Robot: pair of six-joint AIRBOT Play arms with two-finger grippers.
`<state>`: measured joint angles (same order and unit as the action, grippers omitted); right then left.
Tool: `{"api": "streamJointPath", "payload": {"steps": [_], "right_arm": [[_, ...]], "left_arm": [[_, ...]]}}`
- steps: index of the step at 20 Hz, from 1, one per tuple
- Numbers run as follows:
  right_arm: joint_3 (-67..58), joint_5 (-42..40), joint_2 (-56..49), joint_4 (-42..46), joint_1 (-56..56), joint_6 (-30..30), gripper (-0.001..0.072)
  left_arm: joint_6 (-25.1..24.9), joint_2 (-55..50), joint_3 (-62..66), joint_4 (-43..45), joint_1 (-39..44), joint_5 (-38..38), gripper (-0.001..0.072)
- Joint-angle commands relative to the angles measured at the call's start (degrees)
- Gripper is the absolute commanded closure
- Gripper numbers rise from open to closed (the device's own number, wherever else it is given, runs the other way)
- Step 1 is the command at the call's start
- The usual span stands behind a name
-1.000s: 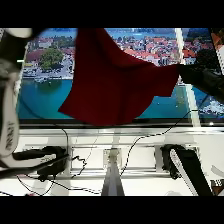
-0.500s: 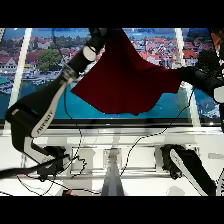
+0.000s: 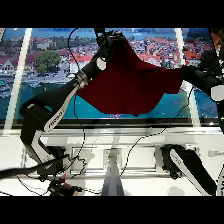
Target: Fold the clothes and pants, and hang the long-sleeved shirts on hangers.
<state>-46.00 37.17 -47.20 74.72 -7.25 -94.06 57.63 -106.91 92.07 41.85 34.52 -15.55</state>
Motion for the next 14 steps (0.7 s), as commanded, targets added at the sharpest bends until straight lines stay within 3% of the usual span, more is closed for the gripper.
{"api": "streamJointPath", "payload": {"steps": [1, 5, 9, 14], "right_arm": [[0.0, -0.09, -0.07, 0.11, -0.02, -0.2, 0.0697], [0.0, -2.51, -0.5, 2.86, -0.02, -0.07, 0.0697], [-0.15, -15.89, -4.11, 3.56, -0.02, -1.64, 0.0698], [-0.44, -26.12, -13.88, 3.5, -0.02, -8.0, 0.0698]], "left_arm": [[0.0, -0.28, 0.02, 0.04, -1.64, 6.8, 0.0062], [-0.02, 2.78, 0.02, 0.09, -4.87, 23.39, 0.0061], [-0.02, 8.11, 0.02, 0.09, -8.26, 34.42, 0.0061], [0.02, 12.35, 0.02, 0.09, -9.75, 58.64, 0.0062]]}}
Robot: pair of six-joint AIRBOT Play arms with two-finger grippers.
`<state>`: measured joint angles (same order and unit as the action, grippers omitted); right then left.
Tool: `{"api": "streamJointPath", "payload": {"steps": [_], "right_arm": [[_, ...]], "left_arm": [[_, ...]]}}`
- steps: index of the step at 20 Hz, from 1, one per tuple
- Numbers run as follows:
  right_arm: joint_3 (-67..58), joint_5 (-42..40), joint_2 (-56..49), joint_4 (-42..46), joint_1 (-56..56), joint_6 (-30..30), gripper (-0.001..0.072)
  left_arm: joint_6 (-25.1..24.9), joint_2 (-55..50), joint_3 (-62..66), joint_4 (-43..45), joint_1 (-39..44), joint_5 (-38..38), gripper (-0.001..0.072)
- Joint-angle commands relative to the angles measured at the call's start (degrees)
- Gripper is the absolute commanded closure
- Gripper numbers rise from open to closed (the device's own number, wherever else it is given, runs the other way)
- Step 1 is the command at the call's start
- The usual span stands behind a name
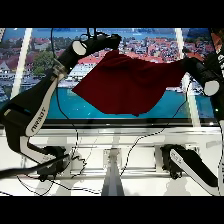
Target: Fold the clothes and pants, and hang the long-sleeved shirts on hangers.
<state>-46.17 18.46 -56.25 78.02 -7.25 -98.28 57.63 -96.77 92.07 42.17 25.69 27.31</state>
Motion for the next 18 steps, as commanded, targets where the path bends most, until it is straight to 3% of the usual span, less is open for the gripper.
{"api": "streamJointPath", "payload": {"steps": [1, 7, 10, 15, 18], "right_arm": [[-1.16, -8.24, -6.82, 0.15, -0.02, -4.35, 0.0698], [-11.96, -8.41, -12.04, 0.46, -1.33, -4.07, 0.0698], [-13.53, -5.97, -12.13, 0.57, -2.54, -4.04, 0.0697], [-13.53, -1.77, -12.37, 1.55, -2.51, -0.87, 0.0698], [-13.53, -1.51, -12.37, 1.57, -2.51, -0.39, 0.0697]], "left_arm": [[0.17, 2.51, 0.02, -0.24, -0.92, 19.17, 0.0061], [11.54, 2.67, 0.0, 0.07, -2.93, 32.28, 0.0062], [18.25, 3.02, -0.07, 6.73, -5.73, 38.36, 0.0072], [22.23, 6.29, -1.42, 14.12, -10.38, 38.77, 0.0072], [23.93, 12.07, -10.1, 17.46, -11.45, 38.64, 0.0072]]}}
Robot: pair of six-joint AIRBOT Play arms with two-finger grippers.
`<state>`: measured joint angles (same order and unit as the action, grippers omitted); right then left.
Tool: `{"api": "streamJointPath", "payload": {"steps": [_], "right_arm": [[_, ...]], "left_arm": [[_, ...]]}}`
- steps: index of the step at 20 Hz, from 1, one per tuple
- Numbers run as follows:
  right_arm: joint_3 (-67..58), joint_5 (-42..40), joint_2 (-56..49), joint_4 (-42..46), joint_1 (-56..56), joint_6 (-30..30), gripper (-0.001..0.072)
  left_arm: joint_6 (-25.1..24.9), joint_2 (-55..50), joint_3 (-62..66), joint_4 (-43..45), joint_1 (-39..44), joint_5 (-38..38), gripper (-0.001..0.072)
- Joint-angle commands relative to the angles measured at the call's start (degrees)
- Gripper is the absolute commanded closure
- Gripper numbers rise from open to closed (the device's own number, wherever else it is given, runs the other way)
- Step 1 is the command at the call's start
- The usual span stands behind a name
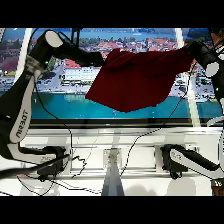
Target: Fold the clothes and pants, and hang the long-sleeved shirts on hangers.
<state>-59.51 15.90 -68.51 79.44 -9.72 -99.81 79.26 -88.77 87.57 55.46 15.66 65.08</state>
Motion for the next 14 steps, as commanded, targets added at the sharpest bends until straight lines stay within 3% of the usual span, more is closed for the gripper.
{"api": "streamJointPath", "payload": {"steps": [1, 2, 3, 4, 7, 8, 9, 10, 14], "right_arm": [[-0.2, 1.07, -0.11, 0.13, -0.04, 1.38, 0.0697], [-0.2, 1.14, -0.11, 0.13, -0.04, 1.77, 0.0698], [-0.2, 1.29, -0.11, 0.13, -0.04, 1.81, 0.0697], [-0.2, 1.51, -0.11, 0.13, -0.04, 1.79, 0.0697], [-0.2, 1.49, -0.11, 0.11, 0.0, 1.79, 0.0697], [-0.2, 1.53, -0.11, 0.11, 0.0, 1.79, 0.0698], [-0.2, 1.53, -0.11, 0.11, 0.0, 1.79, 0.0697], [-0.2, 1.51, -0.11, 0.11, 0.0, 1.79, 0.0697], [-0.2, 1.51, -0.11, 0.11, 0.0, 1.79, 0.0697]], "left_arm": [[2.47, 6.69, -9.92, 4.35, -1.44, 0.2, 0.0072], [2.82, 9.84, -15.23, 4.42, -1.42, -1.55, 0.0074], [4.83, 12.9, -20.7, 4.76, -1.44, -4.72, 0.0172], [9.33, 16.11, -26.73, 5.05, -1.92, -9.27, 0.0337], [25.97, 21.0, -39.93, 3.89, -3.02, -17.92, 0.0346], [27.52, 20.81, -41.99, 3.72, -2.93, -17.86, 0.0341], [27.45, 20.2, -43.52, 2.75, -2.84, -17.88, 0.0255], [27.45, 19.12, -44.59, 1.11, -2.86, -17.99, 0.0029], [25.16, 12.98, -44.74, -7.93, -2.73, -22.1, 0.0014]]}}
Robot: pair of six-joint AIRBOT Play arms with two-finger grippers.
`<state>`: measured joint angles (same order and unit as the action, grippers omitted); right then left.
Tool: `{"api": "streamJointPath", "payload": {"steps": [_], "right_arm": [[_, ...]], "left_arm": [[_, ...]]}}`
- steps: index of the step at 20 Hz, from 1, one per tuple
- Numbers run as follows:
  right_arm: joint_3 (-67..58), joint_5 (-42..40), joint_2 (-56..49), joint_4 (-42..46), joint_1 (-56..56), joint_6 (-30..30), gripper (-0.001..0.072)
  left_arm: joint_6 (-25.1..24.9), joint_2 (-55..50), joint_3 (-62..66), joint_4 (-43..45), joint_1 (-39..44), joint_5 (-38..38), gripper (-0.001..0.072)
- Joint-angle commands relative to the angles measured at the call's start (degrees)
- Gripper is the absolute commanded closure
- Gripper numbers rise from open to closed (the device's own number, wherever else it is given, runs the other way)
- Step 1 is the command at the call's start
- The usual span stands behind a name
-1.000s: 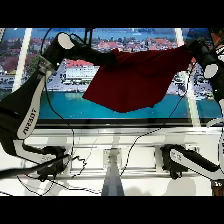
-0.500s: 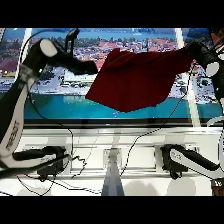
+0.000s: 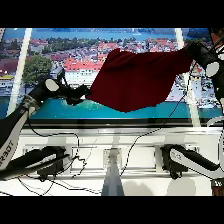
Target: Fold the clothes and pants, and hang the long-sleeved shirts on hangers.
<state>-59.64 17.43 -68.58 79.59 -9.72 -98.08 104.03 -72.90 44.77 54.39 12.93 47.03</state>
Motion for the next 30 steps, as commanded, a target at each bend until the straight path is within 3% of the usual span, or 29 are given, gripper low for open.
{"api": "streamJointPath", "payload": {"steps": [1, 7, 8, 9, 10, 11, 16, 20, 27, 30], "right_arm": [[-0.07, -0.02, -0.04, -0.04, 0.0, 0.07, 0.0697], [-0.07, -0.07, -0.04, -0.02, 0.0, 0.09, 0.0697], [-0.07, -0.09, -0.04, -0.02, 0.0, 0.09, 0.0697], [-0.07, -0.07, -0.04, -0.02, 0.0, 0.09, 0.0697], [-0.07, -0.04, -0.02, -0.02, 0.0, 0.09, 0.0697], [-0.07, -0.04, 0.02, -0.02, 0.0, 0.09, 0.0698], [-0.07, 0.28, 2.4, 0.0, 0.0, 0.26, 0.0697], [-0.07, 7.23, 7.39, 0.0, 0.0, 0.28, 0.0698], [2.1, 29.92, 19.17, -6.49, 0.2, 0.22, 0.0699], [10.08, 35.1, 25.57, -10.56, 1.46, 0.13, 0.0698]], "left_arm": [[-2.1, -4.48, -1.95, -10.58, 0.02, -5.73, 0.0014], [-15.82, -13.66, -1.2, -29.09, 0.07, -11.02, 0.002], [-17.92, -14.47, -0.52, -30.69, 0.07, -11.82, 0.0124], [-19.74, -15.06, 0.5, -31.3, 0.07, -12.48, 0.038], [-20.96, -15.32, 1.77, -31.52, 0.07, -12.59, 0.0588], [-23.06, -15.28, 3.5, -31.54, -0.07, -12.55, 0.0687], [-31.28, -14.14, 16.41, -31.5, -2.43, -10.12, 0.0688], [-37.31, -9.18, 26.45, -31.41, -6.82, -4.15, 0.0688], [-37.33, 4.92, 30.12, -22.97, -16.46, -3.39, 0.0688], [-37.16, 6.99, 30.12, -14.56, -18.18, 3.74, 0.0688]]}}
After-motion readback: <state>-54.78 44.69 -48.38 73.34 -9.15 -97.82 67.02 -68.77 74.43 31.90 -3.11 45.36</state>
